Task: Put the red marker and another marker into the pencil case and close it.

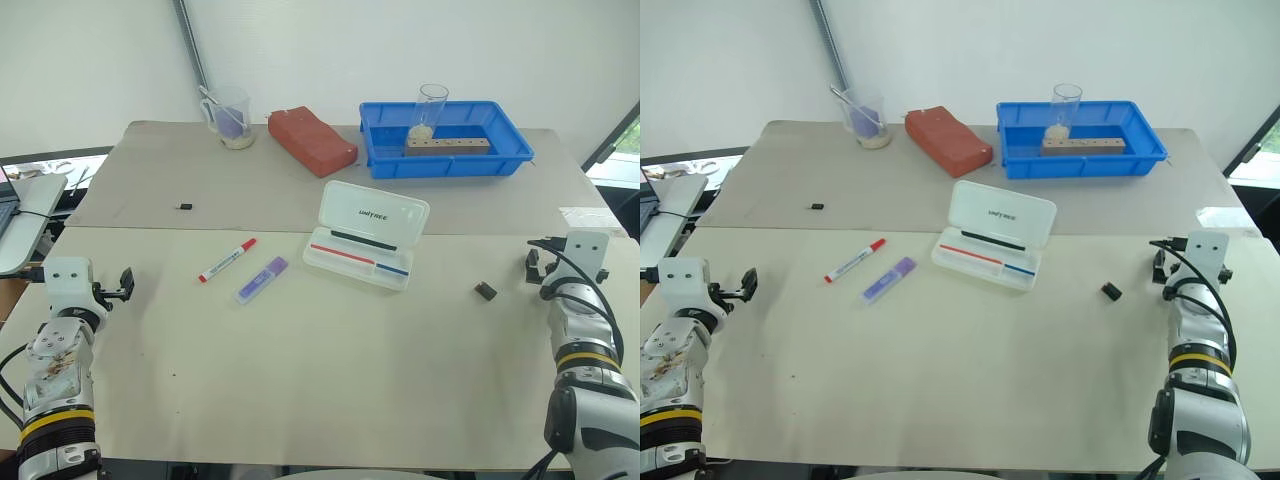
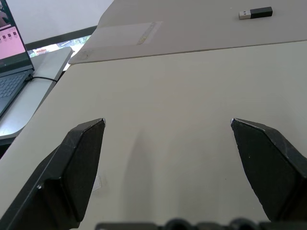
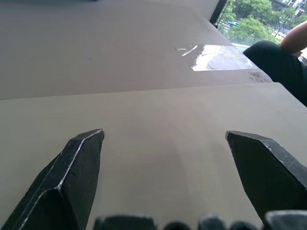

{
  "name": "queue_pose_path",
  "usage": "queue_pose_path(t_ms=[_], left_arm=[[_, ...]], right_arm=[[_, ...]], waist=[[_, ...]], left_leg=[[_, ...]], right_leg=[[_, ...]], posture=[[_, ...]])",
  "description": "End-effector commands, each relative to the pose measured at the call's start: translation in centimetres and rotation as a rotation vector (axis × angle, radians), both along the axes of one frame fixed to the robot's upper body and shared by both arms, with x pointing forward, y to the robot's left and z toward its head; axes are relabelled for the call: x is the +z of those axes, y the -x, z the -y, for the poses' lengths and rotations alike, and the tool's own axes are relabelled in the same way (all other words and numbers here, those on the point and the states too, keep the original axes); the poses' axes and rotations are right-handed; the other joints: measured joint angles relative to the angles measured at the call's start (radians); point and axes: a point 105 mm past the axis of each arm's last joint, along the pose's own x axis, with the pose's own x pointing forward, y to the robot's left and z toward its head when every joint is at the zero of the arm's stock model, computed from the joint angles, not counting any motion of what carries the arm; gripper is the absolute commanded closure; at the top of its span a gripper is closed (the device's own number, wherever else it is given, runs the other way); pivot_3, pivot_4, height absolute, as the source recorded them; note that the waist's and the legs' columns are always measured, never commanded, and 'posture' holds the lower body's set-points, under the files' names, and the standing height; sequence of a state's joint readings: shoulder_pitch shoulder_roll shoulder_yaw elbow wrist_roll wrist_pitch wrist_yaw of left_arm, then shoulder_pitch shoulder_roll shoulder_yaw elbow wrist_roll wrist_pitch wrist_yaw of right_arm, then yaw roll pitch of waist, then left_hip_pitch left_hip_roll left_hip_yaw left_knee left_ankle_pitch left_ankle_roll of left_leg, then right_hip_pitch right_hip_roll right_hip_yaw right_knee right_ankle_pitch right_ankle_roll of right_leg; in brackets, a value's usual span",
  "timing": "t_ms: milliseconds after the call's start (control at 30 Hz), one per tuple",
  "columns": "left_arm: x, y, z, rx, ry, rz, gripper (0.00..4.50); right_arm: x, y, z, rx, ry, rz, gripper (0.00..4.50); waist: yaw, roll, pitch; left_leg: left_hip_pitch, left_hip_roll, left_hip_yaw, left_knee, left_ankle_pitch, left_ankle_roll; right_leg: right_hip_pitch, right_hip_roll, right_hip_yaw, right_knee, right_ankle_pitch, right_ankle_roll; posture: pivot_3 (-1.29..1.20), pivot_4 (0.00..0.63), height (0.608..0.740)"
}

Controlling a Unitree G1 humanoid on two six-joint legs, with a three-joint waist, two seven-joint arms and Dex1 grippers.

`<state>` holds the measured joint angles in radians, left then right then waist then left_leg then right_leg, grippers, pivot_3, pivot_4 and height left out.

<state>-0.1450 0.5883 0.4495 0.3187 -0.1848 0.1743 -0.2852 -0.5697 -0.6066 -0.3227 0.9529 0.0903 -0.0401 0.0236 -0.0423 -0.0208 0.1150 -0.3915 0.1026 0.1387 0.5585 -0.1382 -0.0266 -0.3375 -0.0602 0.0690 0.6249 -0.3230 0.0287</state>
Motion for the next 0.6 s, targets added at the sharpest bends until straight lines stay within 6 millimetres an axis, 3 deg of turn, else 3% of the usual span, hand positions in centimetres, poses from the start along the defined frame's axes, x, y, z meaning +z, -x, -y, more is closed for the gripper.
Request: queue_pose_path(t_ms=[33, 167, 233, 300, 433, 533, 600], left_arm=[[2.1, 0.0, -0.5, 0.000, -0.029, 0.060, 0.05], [5.8, -0.7, 1.2, -0.168, -0.065, 0.125, 0.05], [8.6, -1.4, 4.6, -0.401, -0.103, 0.127, 0.05], [10.2, -1.7, 7.2, -0.572, -0.131, 0.102, 0.05], [11.9, -2.9, 12.6, -0.875, -0.217, 0.029, 0.05], [12.4, -4.1, 17.7, -1.119, -0.278, -0.001, 0.05], [11.8, -5.1, 22.8, -1.340, -0.313, -0.023, 0.05]], right_arm=[[2.6, -0.5, 0.4, 0.012, 0.052, 0.069, 0.00], [3.9, -0.9, -0.4, 0.089, 0.094, 0.084, 0.00], [5.5, -1.2, -1.8, 0.212, 0.122, 0.098, 0.00], [6.7, -1.1, -3.6, 0.336, 0.134, 0.097, 0.00], [8.5, 0.1, -8.7, 0.619, 0.122, 0.090, 0.00], [9.3, 2.2, -13.9, 0.882, 0.099, 0.060, 0.00], [9.4, 4.6, -18.5, 1.090, 0.051, 0.028, 0.00]], waist=[[0.000, 0.000, 0.000], [-0.001, -0.001, 0.001], [0.002, -0.001, 0.001], [0.008, 0.001, 0.001], [0.017, 0.003, 0.000], [0.028, 0.004, 0.000], [0.038, 0.005, 0.000]], left_leg=[[0.000, 0.000, 0.000, 0.000, 0.000, 0.000], [0.000, 0.000, 0.000, 0.000, 0.000, 0.000], [0.000, 0.000, 0.000, -0.001, -0.001, -0.001], [-0.001, 0.000, 0.000, -0.001, -0.003, -0.006], [0.001, 0.000, 0.000, 0.000, -0.004, -0.006], [0.000, 0.000, 0.000, 0.000, -0.004, -0.006], [-0.003, 0.000, -0.001, 0.001, -0.003, -0.005]], right_leg=[[0.000, 0.000, 0.000, 0.000, 0.000, 0.000], [0.000, 0.000, 0.000, 0.000, 0.000, 0.000], [0.000, 0.000, 0.000, 0.000, 0.000, 0.000], [-0.001, 0.000, -0.001, 0.000, 0.000, 0.000], [0.001, 0.000, -0.001, 0.000, 0.000, 0.001], [0.001, 0.001, -0.001, 0.001, -0.001, 0.001], [-0.001, 0.002, -0.001, 0.001, -0.001, 0.001]], posture=[[0.00, 0.150, 0.740], [0.00, 0.150, 0.740], [0.00, 0.150, 0.740], [0.00, 0.150, 0.740], [0.00, 0.150, 0.740], [0.00, 0.150, 0.740], [0.00, 0.150, 0.740]])
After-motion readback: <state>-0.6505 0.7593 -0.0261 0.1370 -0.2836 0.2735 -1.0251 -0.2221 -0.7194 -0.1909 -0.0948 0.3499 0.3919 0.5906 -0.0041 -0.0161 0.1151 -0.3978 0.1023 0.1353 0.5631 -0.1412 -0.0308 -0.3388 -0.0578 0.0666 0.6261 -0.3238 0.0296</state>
